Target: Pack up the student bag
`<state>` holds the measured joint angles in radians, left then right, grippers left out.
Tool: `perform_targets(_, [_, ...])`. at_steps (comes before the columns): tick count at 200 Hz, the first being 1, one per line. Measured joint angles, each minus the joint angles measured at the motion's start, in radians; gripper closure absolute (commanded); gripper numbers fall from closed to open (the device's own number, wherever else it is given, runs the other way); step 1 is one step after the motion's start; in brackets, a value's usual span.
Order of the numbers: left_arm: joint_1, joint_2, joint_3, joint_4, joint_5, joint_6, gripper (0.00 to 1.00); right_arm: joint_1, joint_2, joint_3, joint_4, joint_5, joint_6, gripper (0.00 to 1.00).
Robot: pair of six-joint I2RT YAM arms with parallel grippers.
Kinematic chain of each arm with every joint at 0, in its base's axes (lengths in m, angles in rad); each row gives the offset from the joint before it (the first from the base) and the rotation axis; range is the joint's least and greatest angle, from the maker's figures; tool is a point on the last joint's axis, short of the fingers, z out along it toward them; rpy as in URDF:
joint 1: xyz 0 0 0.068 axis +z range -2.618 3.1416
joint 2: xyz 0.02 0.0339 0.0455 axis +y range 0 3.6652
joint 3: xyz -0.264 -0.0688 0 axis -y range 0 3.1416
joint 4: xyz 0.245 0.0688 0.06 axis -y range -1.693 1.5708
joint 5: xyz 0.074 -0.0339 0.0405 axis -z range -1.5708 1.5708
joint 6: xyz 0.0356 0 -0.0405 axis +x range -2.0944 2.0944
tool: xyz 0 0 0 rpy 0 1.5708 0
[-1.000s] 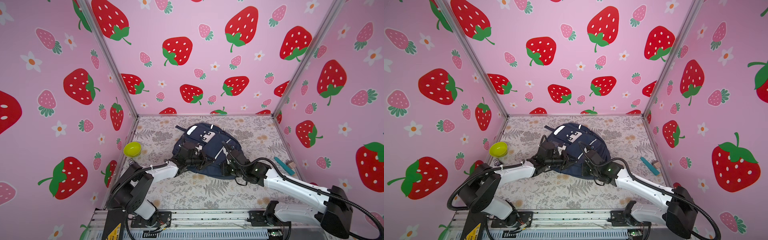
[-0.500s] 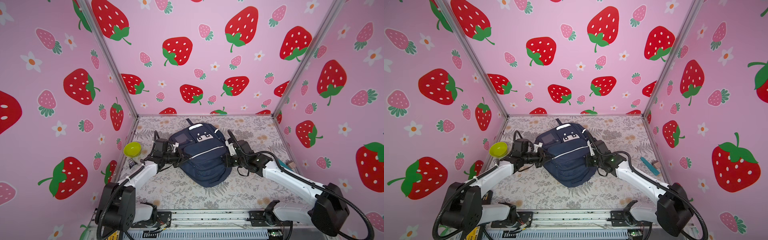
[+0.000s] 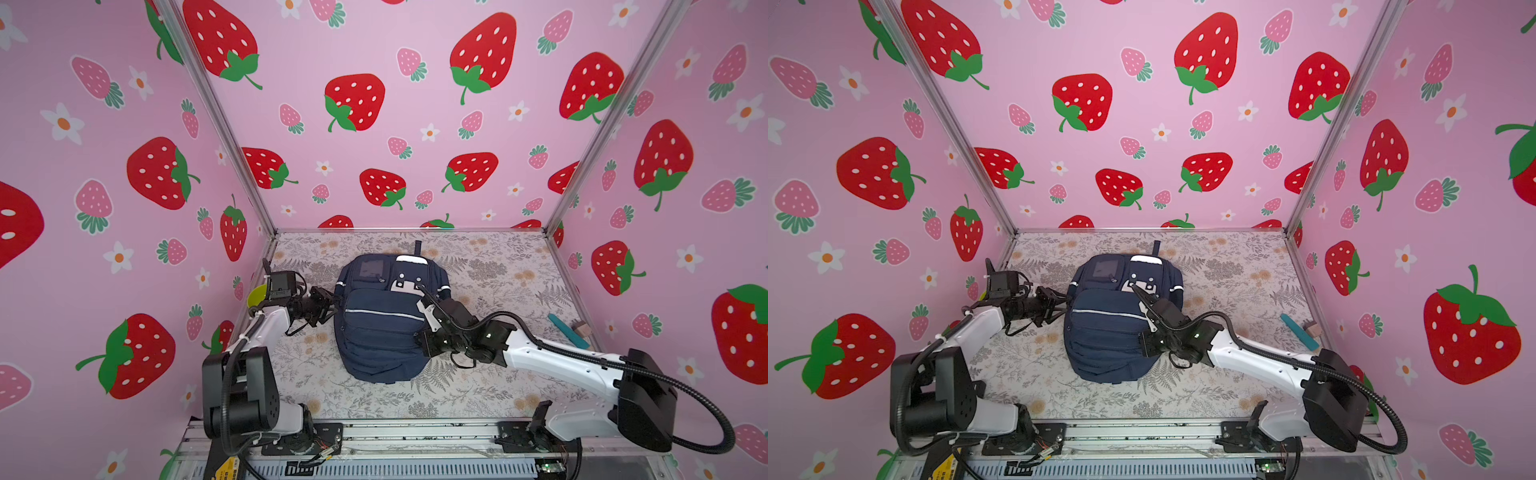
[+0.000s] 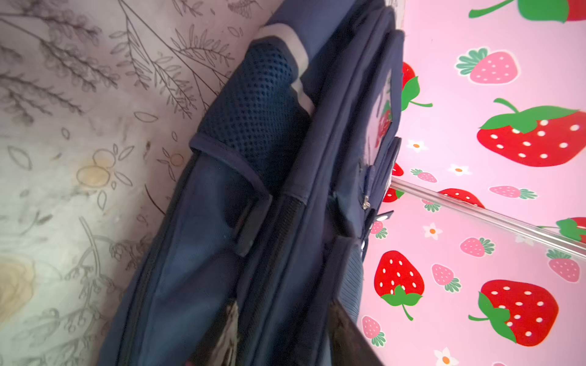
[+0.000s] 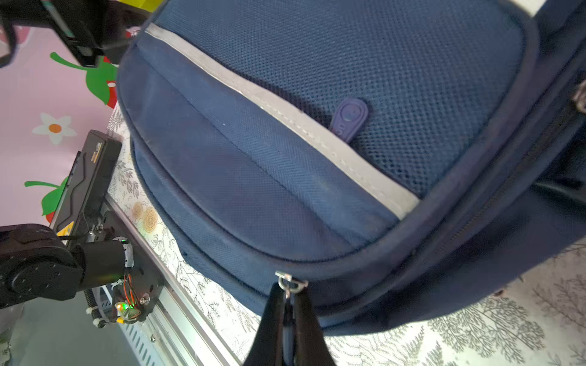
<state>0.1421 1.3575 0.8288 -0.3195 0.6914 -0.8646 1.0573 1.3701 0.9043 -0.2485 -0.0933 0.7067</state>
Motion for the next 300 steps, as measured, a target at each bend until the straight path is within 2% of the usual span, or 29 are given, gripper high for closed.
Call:
perform_targets(29, [-0.121,-0.245,-0.002,-0.087,-0.066,-0.018,0.45,0.008,0.027,0.042,-0.011,0.014,0.022,1.00])
perform_targets(58, [-0.372,-0.446,-0.080,-0.105,-0.131,-0.137,0.42,0.010,0.027,0.043,-0.011,0.019,0.038,1.00])
perform_targets(77, [-0.507,-0.472,-0.149,-0.079,-0.169,-0.240,0.42,0.013,0.023,0.040,-0.003,0.018,0.051,1.00])
perform_targets(100, [-0.592,-0.395,-0.184,-0.014,-0.205,-0.342,0.42,0.024,0.021,0.031,0.009,0.023,0.063,1.00])
perform_targets(131, [-0.623,-0.310,-0.188,0.130,-0.240,-0.435,0.44,0.056,0.021,0.026,0.018,0.047,0.078,1.00])
perform_targets(148, [-0.628,-0.282,-0.179,0.157,-0.248,-0.454,0.49,0.069,0.021,0.026,0.020,0.068,0.083,1.00])
perform_targets(160, [-0.631,-0.256,-0.163,0.157,-0.249,-0.461,0.57,0.077,0.021,0.026,0.021,0.085,0.085,1.00])
perform_targets(175, [-0.634,-0.235,-0.148,0.145,-0.254,-0.454,0.76,0.080,0.021,0.026,0.020,0.104,0.085,1.00])
perform_targets(194, [-0.638,-0.228,-0.145,0.135,-0.262,-0.443,0.93,0.083,0.021,0.026,0.013,0.122,0.085,1.00])
perform_targets(199, [-0.639,-0.228,-0.145,0.135,-0.265,-0.452,1.00,0.084,0.019,0.026,0.008,0.127,0.084,1.00])
perform_targets(236, [-0.640,-0.253,-0.145,0.123,-0.266,-0.408,1.00,0.048,-0.041,0.012,-0.036,0.145,0.076,1.00])
perform_targets(257, [-0.637,-0.277,-0.146,0.112,-0.256,-0.383,1.00,-0.017,-0.108,-0.023,-0.064,0.126,0.056,1.00])
perform_targets(300, [-0.620,-0.298,-0.146,0.106,-0.208,-0.307,1.00,-0.178,-0.137,-0.050,-0.063,-0.032,-0.045,1.00])
